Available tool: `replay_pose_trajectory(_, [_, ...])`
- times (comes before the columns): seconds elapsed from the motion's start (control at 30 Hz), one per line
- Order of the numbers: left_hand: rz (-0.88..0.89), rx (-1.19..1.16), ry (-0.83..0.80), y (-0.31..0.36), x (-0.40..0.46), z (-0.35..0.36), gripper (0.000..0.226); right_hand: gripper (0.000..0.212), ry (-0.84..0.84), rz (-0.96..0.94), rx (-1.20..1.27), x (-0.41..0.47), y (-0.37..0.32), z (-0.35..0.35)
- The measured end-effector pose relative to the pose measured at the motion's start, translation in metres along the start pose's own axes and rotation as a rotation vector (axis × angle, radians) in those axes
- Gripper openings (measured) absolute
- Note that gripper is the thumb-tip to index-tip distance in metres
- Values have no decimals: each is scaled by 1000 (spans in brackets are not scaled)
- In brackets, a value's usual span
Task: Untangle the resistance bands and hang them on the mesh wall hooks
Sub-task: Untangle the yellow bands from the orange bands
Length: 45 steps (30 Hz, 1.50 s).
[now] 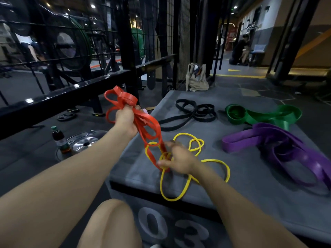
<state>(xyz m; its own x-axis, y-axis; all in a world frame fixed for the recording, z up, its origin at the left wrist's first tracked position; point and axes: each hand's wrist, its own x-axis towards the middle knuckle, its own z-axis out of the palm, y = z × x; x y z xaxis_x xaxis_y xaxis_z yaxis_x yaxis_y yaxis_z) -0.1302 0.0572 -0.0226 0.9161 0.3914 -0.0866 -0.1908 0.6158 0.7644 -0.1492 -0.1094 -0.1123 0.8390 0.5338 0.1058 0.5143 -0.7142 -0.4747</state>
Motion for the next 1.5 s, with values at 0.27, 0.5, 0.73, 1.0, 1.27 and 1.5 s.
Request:
replay_pose_trajectory(0.27, [121, 193, -23, 15, 7, -7, 31, 31, -11, 151, -138, 2, 3, 8])
replay_pose_trajectory(0.5, [224, 516, 165, 5, 19, -32, 29, 31, 459, 285, 339, -1, 38, -27])
replay_pose_trajectory(0.73, [253, 688, 277, -1, 22, -47, 18, 36, 715, 431, 378, -13, 67, -35])
replay_pose_trajectory(1.0, [317, 760, 352, -23, 18, -58, 21, 14, 425, 272, 518, -20, 69, -43])
replay_pose_trajectory(1.27, [274, 561, 273, -64, 16, -59, 13, 24, 25, 123, 105, -41, 67, -50])
replay_pose_trajectory(1.5, [240, 532, 194, -76, 10, -57, 17, 20, -152, 186, -65, -31, 64, -36])
